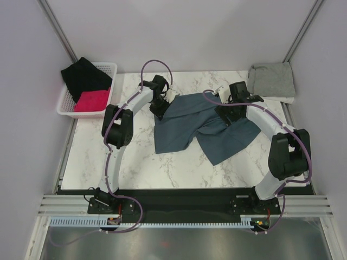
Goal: Fold and stack the t-shirts
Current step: Flatten the tshirt out
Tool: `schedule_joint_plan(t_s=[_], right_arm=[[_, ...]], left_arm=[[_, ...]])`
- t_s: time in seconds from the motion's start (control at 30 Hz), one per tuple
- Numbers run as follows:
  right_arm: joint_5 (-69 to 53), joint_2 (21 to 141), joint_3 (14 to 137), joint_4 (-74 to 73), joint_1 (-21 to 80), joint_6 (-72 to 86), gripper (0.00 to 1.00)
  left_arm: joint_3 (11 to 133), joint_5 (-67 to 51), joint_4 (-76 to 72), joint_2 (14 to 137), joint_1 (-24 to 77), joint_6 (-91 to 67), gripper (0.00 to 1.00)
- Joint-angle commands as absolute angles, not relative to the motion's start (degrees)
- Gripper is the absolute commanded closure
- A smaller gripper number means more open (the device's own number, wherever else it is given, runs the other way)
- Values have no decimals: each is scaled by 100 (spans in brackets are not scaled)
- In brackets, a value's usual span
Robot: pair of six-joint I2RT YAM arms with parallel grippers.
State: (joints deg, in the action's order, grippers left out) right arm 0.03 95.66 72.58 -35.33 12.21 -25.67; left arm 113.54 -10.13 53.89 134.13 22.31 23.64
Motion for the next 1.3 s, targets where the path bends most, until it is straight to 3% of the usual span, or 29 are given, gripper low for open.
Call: schedule_joint_plan(t_s=[0.0, 0.17, 0.5, 0.7, 1.0, 1.27], right_arm=[[228, 9633, 7549, -3218, 1134, -2497, 21], [527, 10098, 8129, -2963, 634, -2303, 21], [694, 11135, 9184, -2909, 316, -2382, 22], [-173, 11224, 9457, -3076, 351, -2251, 35], [-342, 11802, 9536, -3199, 510, -2294, 39], [-194, 12515, 10502, -3305, 536, -2250, 41]], left_arm=[[11391, -1116, 5467, 13351, 2232, 2303, 90], [11294, -976, 5484, 13175, 2224, 2373, 97], [11285, -694, 5476, 12806, 2171, 2531, 98], [11312, -694, 5476, 12771, 2171, 2417, 98], [11320, -721, 5484, 12744, 2145, 2338, 98], [11241, -773, 5537, 12700, 2145, 2206, 98]])
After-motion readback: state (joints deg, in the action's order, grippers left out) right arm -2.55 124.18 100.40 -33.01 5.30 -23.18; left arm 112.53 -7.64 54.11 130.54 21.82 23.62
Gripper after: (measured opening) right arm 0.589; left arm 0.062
